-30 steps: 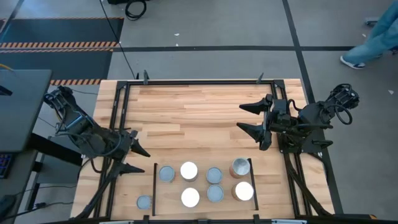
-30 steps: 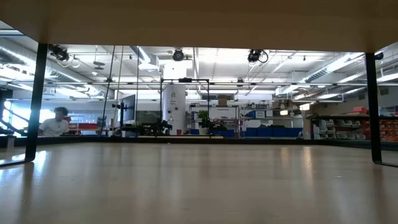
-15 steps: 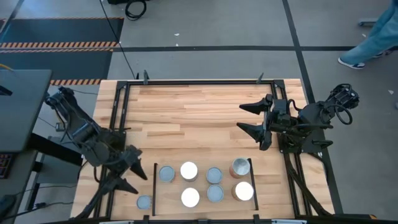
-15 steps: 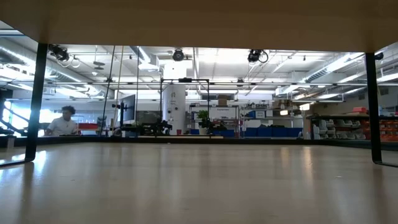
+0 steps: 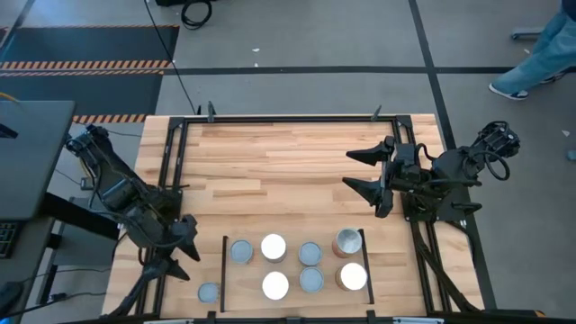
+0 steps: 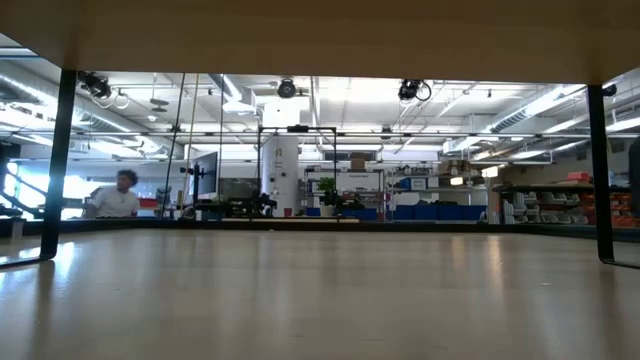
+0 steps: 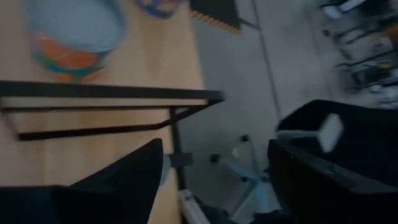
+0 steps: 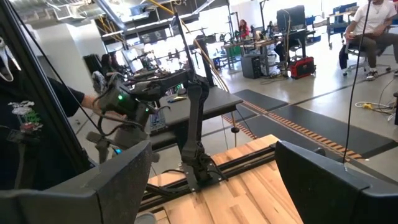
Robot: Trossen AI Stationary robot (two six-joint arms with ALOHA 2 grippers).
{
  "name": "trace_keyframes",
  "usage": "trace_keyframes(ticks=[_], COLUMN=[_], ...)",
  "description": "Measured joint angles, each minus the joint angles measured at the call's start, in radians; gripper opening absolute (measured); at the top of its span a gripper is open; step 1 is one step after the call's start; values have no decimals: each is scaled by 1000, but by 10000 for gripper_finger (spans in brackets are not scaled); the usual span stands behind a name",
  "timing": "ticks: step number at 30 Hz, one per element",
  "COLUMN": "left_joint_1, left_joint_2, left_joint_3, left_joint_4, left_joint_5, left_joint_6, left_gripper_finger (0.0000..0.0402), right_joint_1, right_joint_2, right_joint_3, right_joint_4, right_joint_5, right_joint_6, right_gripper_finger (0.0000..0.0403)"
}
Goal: Pick and place cans onto a shelf
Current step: Put the small canned carrots on the shelf
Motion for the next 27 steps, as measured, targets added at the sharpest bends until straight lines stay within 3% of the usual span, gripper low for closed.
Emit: trace_keyframes(ticks=[15,27], left_joint_1=[-1,0], left_joint_2=[0,0], left_joint_3=[0,0], left_joint_4=[-222,-224], left_joint_5=[-48,-77], left_joint_6=[16,-18], left_gripper_finger=[293,293], right_joint_1=[0,0], right_joint_2=[0,0], right_joint_3=[0,0], right_joint_4=[0,0], right_joint_5=[0,0], right_joint_6=[0,0], right_gripper_finger=[348,348])
